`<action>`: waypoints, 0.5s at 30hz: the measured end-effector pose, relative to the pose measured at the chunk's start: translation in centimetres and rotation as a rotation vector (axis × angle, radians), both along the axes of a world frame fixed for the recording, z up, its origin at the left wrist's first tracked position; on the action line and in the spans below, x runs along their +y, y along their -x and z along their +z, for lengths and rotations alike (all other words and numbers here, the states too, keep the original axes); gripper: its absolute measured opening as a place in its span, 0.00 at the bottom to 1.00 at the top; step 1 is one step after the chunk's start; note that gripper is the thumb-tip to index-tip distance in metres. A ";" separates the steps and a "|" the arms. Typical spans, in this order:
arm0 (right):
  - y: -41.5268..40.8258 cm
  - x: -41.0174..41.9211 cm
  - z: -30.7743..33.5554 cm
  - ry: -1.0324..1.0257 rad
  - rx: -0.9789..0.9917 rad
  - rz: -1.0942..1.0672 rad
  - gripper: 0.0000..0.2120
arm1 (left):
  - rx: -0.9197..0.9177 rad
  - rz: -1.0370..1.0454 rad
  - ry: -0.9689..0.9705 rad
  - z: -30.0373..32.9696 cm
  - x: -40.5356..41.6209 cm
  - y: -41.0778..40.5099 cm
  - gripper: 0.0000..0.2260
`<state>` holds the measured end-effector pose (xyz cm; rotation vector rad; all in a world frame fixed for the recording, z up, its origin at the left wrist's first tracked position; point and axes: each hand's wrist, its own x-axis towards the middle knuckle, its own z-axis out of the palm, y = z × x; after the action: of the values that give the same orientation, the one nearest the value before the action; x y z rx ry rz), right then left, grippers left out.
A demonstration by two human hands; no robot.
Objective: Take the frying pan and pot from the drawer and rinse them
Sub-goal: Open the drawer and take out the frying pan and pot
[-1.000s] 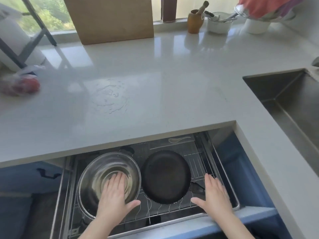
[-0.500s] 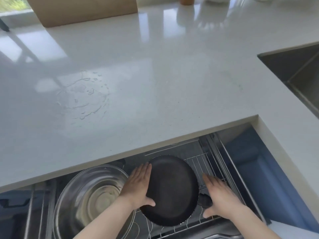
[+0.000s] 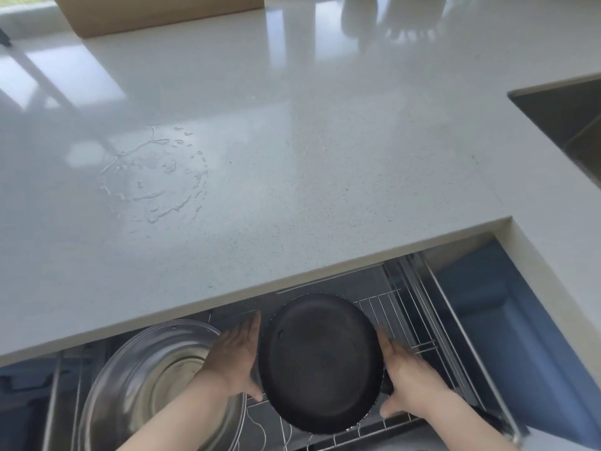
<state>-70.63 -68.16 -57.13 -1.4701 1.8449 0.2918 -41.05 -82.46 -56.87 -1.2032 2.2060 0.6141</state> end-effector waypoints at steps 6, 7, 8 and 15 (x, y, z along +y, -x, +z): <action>-0.4 0.7 -0.9 -0.066 -0.010 -0.070 0.72 | -0.038 -0.059 0.000 -0.9 0.4 0.7 0.66; -0.5 0.7 -1.1 -0.074 -0.012 -0.080 0.74 | -0.044 -0.072 0.007 -1.0 0.6 1.0 0.66; -0.6 0.8 -1.3 -0.073 -0.016 -0.090 0.74 | -0.051 -0.080 0.015 -1.1 0.7 1.2 0.66; -0.7 0.3 -0.9 -0.062 -0.079 -0.130 0.72 | -0.061 -0.071 0.000 -1.7 1.2 1.5 0.67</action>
<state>-69.95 -67.88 -58.04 -1.2955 1.8420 0.2219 -42.56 -81.28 -58.54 -1.1240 2.1873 0.5411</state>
